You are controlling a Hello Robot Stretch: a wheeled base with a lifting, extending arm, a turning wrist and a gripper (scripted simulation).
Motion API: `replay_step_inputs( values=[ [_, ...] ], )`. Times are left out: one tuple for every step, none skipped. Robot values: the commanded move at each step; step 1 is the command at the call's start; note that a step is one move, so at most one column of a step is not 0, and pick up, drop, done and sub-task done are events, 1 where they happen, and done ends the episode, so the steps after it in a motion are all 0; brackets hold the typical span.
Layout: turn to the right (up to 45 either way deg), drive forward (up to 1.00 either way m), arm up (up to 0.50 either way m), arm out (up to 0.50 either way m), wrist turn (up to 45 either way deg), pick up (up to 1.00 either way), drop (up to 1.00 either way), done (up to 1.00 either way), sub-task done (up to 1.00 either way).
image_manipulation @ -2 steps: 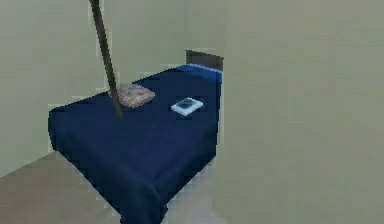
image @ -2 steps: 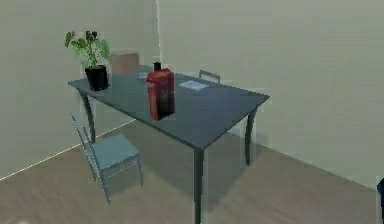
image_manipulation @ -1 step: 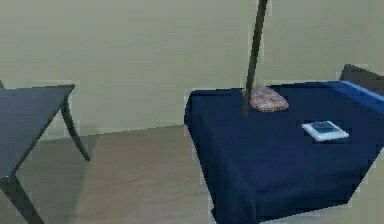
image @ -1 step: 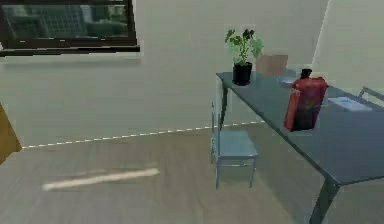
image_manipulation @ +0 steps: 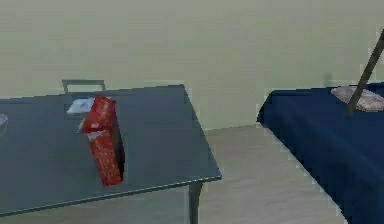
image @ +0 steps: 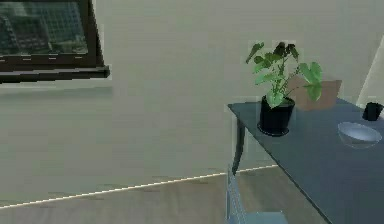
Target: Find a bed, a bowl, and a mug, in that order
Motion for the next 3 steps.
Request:
replay_step_inputs(
  values=[
    [42.0,0.00,0.00,0.00,0.0,0.00,0.00,0.00,0.00],
    [0.0,0.00,0.00,0.00,0.0,0.00,0.00,0.00,1.00],
    [-45.0,0.00,0.00,0.00,0.0,0.00,0.00,0.00,0.00]
  ],
)
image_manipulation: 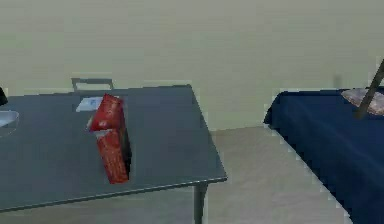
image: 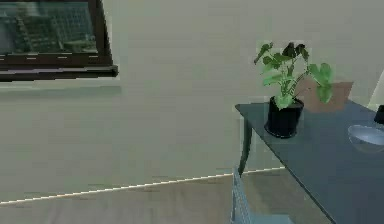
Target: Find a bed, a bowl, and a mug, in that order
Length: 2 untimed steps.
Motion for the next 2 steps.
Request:
replay_step_inputs(
  values=[
    [-45.0,0.00,0.00,0.00,0.0,0.00,0.00,0.00,0.00],
    [-45.0,0.00,0.00,0.00,0.0,0.00,0.00,0.00,0.00]
  ],
)
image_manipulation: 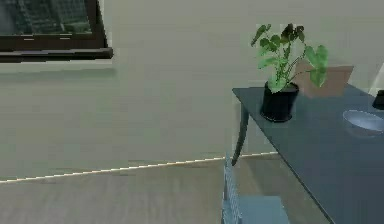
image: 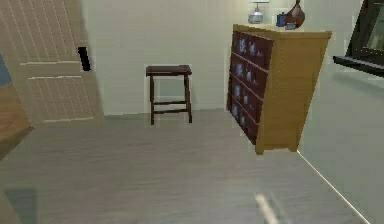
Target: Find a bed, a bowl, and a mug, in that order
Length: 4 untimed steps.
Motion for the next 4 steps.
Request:
replay_step_inputs(
  values=[
    [-24.0,0.00,0.00,0.00,0.0,0.00,0.00,0.00,0.00],
    [0.0,1.00,0.00,0.00,0.0,0.00,0.00,0.00,0.00],
    [-3.0,0.00,0.00,0.00,0.0,0.00,0.00,0.00,0.00],
    [0.0,0.85,0.00,0.00,0.0,0.00,0.00,0.00,0.00]
  ],
)
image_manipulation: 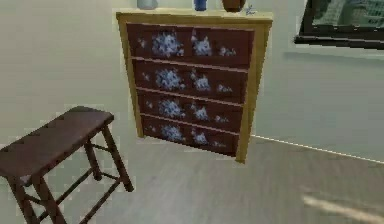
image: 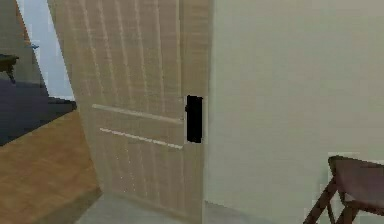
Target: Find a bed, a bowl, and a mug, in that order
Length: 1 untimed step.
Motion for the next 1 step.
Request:
replay_step_inputs(
  values=[
    [-45.0,0.00,0.00,0.00,0.0,0.00,0.00,0.00,0.00]
  ],
)
